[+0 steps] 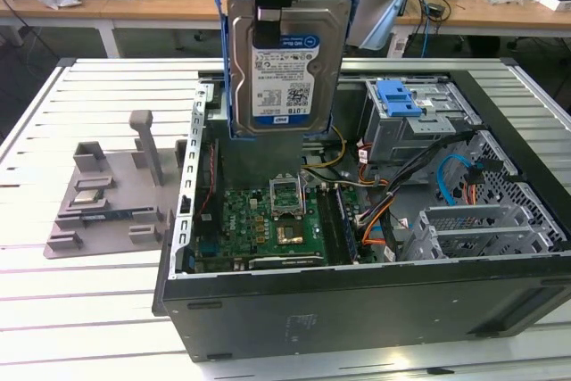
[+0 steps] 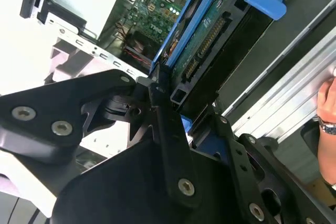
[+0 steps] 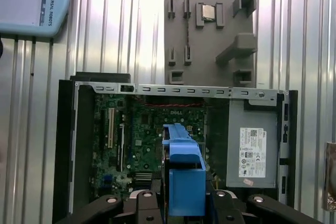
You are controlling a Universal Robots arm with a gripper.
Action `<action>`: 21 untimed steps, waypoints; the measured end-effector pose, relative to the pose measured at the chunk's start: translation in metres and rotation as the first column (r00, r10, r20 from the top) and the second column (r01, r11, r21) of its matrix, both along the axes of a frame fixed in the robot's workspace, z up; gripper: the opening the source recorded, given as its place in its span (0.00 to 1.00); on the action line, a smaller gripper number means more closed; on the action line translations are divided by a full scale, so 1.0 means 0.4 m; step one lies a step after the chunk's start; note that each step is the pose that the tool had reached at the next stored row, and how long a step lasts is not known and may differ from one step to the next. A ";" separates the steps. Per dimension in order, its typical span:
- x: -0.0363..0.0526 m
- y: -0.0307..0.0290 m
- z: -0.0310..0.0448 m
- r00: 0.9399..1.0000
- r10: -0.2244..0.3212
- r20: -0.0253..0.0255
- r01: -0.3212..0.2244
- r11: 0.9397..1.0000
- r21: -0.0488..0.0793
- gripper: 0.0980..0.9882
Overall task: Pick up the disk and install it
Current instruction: 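Pick up the disk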
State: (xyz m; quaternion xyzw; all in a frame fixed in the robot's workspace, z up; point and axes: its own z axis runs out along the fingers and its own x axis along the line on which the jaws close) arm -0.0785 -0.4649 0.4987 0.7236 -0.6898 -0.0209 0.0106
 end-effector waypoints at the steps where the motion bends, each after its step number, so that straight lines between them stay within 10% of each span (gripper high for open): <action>1: 0.000 -0.010 0.000 1.000 0.000 0.000 0.000 1.000 0.000 0.30; 21: 0.000 -0.159 0.000 1.000 0.000 0.000 0.000 1.000 0.000 0.30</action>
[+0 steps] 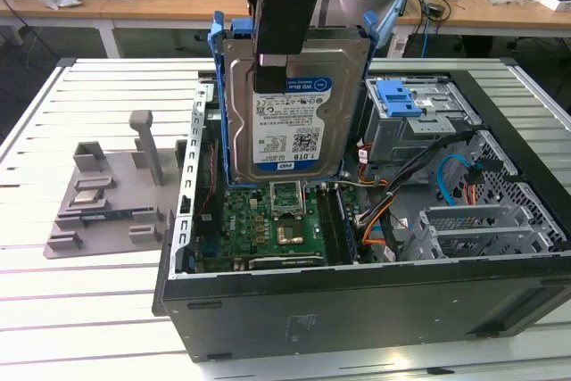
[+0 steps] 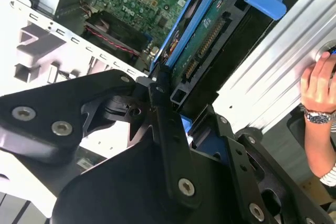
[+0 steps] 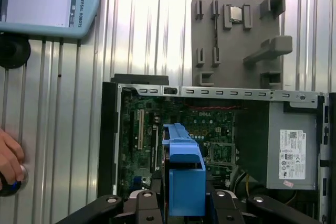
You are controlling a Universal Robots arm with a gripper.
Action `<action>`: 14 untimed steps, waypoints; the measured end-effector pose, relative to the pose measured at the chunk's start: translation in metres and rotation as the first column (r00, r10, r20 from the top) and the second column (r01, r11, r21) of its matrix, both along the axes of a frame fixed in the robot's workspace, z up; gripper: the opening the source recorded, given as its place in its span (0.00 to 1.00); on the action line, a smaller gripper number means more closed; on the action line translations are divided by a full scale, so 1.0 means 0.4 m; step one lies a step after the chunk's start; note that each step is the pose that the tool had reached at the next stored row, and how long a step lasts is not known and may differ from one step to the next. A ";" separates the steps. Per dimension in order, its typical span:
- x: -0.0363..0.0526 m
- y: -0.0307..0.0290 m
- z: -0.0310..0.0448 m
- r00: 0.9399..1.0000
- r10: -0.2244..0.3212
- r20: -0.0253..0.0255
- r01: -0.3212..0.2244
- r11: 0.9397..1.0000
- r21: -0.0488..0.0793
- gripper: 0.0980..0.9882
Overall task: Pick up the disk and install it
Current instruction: 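Pick up the disk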
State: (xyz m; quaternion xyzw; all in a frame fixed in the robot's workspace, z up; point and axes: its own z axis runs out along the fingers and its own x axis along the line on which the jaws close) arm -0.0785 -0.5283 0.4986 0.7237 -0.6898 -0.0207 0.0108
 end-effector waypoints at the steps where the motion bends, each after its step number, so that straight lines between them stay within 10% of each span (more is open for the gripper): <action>1: 0.000 -0.005 0.000 1.000 0.000 0.000 0.000 1.000 0.000 0.30; 14: 0.138 -0.014 -0.003 1.000 0.000 -0.005 0.000 1.000 0.000 0.30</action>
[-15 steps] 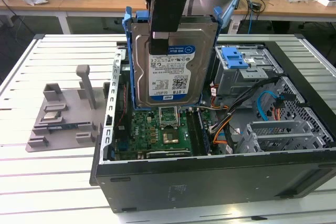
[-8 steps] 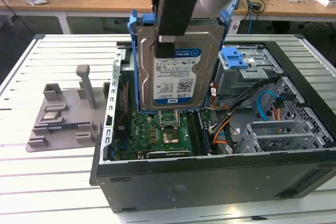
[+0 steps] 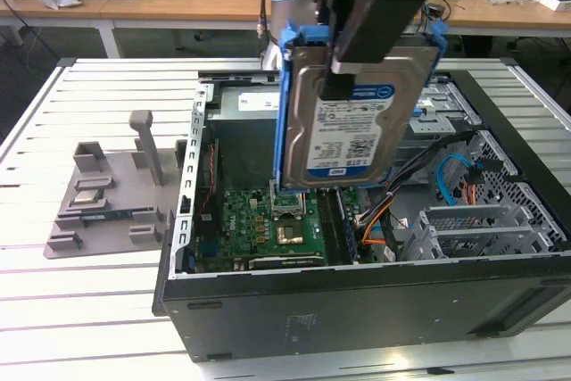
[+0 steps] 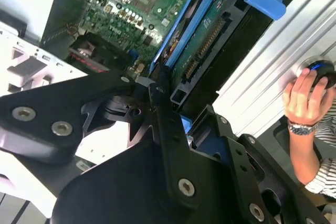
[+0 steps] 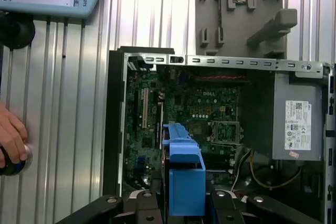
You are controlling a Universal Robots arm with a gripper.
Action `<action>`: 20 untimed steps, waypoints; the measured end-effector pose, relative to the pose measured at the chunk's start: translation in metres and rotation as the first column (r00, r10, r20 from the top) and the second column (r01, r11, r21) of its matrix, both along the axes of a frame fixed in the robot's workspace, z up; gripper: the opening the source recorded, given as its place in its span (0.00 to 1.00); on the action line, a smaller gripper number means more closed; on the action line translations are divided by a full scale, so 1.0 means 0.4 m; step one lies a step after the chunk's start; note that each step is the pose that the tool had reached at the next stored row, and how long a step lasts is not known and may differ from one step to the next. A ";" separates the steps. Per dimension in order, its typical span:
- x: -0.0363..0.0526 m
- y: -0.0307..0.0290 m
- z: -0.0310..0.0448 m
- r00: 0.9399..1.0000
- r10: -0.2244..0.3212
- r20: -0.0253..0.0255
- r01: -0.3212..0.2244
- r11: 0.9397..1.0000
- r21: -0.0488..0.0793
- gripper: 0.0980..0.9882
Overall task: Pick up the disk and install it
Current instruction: 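Pick up the disk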
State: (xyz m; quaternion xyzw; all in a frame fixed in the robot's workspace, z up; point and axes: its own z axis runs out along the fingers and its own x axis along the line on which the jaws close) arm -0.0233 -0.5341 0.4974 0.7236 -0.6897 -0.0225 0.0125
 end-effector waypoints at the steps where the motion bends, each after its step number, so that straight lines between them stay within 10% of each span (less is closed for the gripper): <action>1: 0.008 -0.001 0.000 1.000 0.000 0.000 0.000 1.000 0.000 0.30; 9: 0.108 -0.047 -0.003 1.000 0.000 -0.007 0.000 1.000 0.000 0.30; 20: 0.274 -0.061 -0.010 1.000 0.000 -0.016 0.000 1.000 0.000 0.30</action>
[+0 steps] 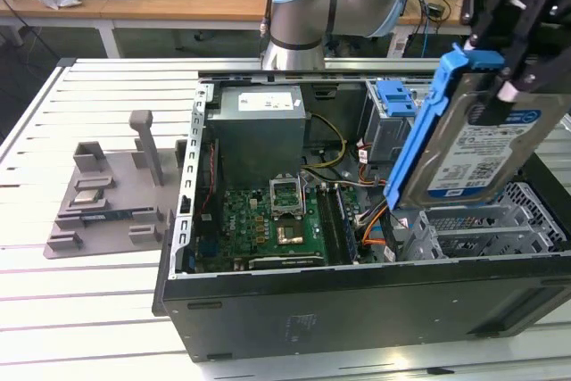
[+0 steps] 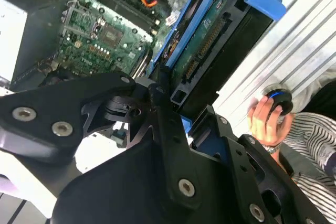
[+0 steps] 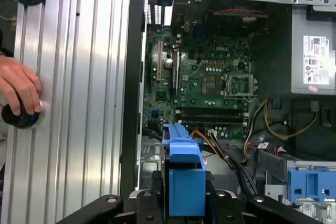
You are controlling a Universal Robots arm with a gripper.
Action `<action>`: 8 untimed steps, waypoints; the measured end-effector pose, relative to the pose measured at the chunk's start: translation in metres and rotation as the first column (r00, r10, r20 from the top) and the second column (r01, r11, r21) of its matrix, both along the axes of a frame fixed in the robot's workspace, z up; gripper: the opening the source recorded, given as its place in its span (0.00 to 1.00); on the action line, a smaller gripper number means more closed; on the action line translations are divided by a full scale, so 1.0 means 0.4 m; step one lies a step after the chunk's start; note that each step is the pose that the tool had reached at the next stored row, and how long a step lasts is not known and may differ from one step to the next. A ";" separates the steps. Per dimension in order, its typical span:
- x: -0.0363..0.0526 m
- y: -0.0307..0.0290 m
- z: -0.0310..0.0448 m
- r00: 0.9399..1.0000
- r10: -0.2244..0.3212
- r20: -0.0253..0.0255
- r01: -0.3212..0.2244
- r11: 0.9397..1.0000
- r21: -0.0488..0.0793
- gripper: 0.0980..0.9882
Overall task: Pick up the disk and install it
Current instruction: 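Pick up the disk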
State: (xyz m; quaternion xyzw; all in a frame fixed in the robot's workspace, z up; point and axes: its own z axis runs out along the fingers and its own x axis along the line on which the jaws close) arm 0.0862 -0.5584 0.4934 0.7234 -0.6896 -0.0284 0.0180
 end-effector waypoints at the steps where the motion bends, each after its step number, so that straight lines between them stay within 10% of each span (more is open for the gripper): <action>1: 0.018 0.000 -0.001 1.000 0.000 -0.001 0.000 1.000 0.000 0.30; 8: 0.129 0.000 -0.010 1.000 0.000 -0.008 0.000 1.000 0.000 0.30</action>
